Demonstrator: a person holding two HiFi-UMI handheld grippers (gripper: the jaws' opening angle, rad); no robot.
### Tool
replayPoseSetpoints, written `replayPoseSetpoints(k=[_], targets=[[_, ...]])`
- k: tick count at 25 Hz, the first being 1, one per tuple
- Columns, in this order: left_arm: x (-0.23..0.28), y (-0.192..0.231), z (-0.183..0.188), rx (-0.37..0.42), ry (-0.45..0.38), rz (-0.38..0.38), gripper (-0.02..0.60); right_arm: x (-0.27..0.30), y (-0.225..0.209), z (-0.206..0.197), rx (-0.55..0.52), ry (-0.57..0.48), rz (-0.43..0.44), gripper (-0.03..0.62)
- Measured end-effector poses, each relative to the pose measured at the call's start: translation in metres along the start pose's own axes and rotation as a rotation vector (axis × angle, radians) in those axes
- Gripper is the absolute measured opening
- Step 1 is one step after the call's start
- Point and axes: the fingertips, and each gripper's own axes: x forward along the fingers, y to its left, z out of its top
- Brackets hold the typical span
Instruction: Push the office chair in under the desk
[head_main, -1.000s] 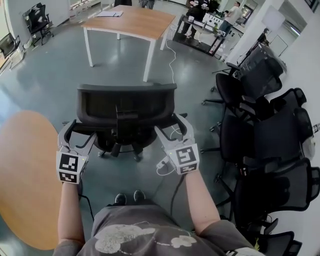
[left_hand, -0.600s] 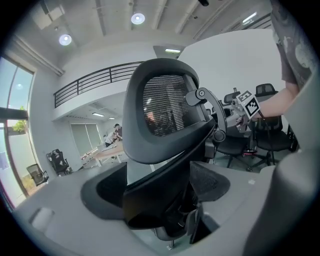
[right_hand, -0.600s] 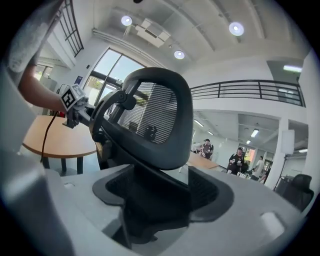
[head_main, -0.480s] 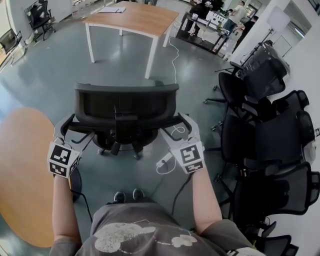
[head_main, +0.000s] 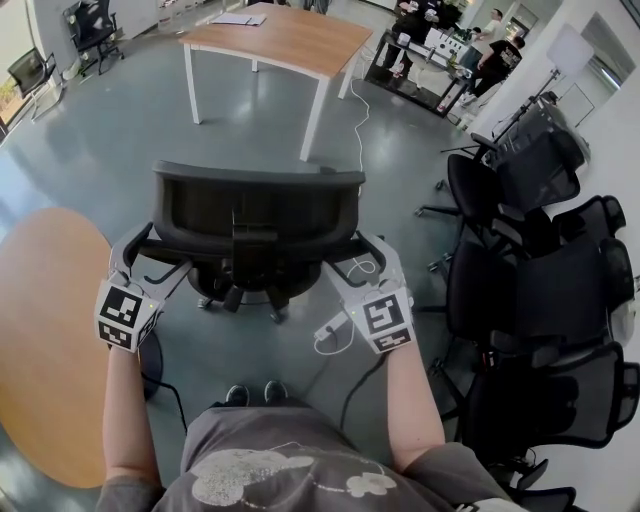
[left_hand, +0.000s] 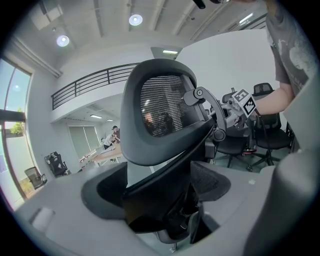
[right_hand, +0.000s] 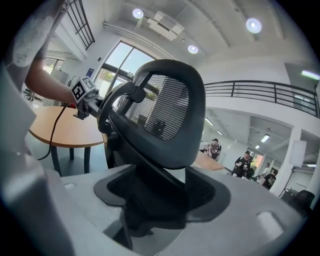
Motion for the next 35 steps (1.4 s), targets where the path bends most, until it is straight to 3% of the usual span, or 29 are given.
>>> replayPoseSetpoints(k=[10, 18, 27, 35], targets=[[0.005, 0.007, 0.008, -0.002, -0.027, 0.026, 0.425, 0.013, -0.013, 0.006, -0.002, -0.012, 0.061, 0.301], [0.026, 0.021, 0.006, -0.017, -0.017, -0.006, 0.414, 0.033, -0.027, 0.004, 0.003, -0.021, 0.065, 0.301], [0.086, 0.066, 0.012, -0.059, -0.023, -0.058, 0.391, 0.092, -0.068, 0.003, 0.038, -0.004, 0.098, 0.288], [0.135, 0.113, 0.020, -0.084, -0.046, -0.072, 0.390, 0.147, -0.100, 0.011, 0.042, 0.004, 0.073, 0.288]])
